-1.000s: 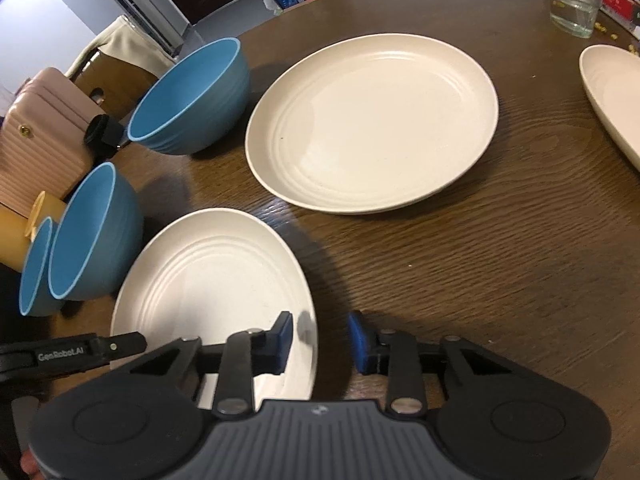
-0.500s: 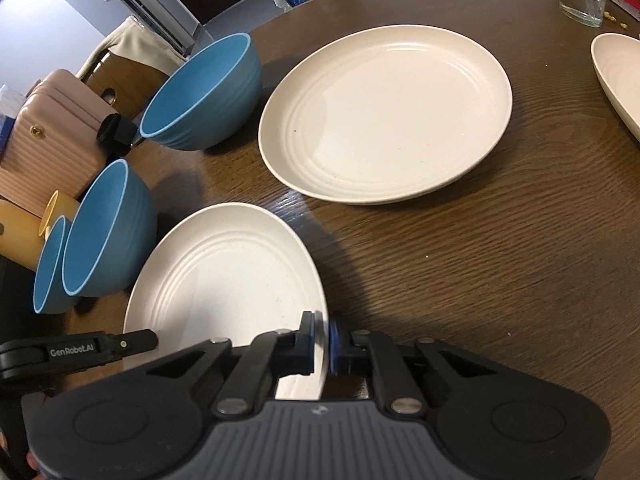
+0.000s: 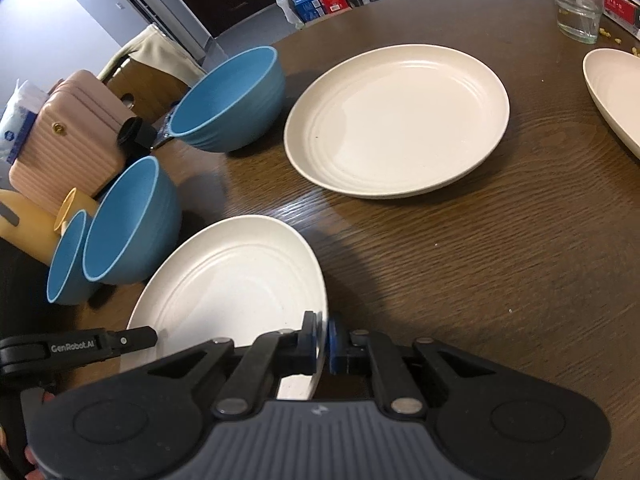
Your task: Organize plates and bowls
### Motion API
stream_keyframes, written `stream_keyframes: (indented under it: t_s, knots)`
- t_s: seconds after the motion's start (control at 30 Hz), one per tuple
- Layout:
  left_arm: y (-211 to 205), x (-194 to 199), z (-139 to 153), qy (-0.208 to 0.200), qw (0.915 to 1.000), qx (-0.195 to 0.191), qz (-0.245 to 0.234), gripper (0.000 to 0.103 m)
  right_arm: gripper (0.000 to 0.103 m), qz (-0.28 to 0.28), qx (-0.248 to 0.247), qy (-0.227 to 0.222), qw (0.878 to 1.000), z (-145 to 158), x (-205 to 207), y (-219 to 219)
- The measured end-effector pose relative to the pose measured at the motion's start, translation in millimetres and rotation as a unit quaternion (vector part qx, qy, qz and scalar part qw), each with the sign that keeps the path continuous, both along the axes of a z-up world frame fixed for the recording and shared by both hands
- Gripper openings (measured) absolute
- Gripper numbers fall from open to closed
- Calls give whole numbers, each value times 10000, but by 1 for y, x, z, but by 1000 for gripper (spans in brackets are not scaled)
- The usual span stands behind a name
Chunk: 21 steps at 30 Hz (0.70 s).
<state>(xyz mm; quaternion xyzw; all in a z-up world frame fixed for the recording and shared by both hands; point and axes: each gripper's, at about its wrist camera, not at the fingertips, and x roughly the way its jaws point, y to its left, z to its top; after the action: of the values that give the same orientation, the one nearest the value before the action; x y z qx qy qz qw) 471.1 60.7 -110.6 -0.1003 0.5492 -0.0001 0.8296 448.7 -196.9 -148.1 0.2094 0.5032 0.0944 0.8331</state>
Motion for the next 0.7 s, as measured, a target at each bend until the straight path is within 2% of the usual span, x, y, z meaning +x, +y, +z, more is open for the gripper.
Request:
stream_keyframes:
  t_s: [0.33,0.7]
  knots:
    - [24,-31,14,-154,9998,72,120,16,6,208,-63,-225,9995,15,-25,28]
    - [73,-66,21,-225,9983,171,504,16,6,680,-104,-340,9971,25,-42,79]
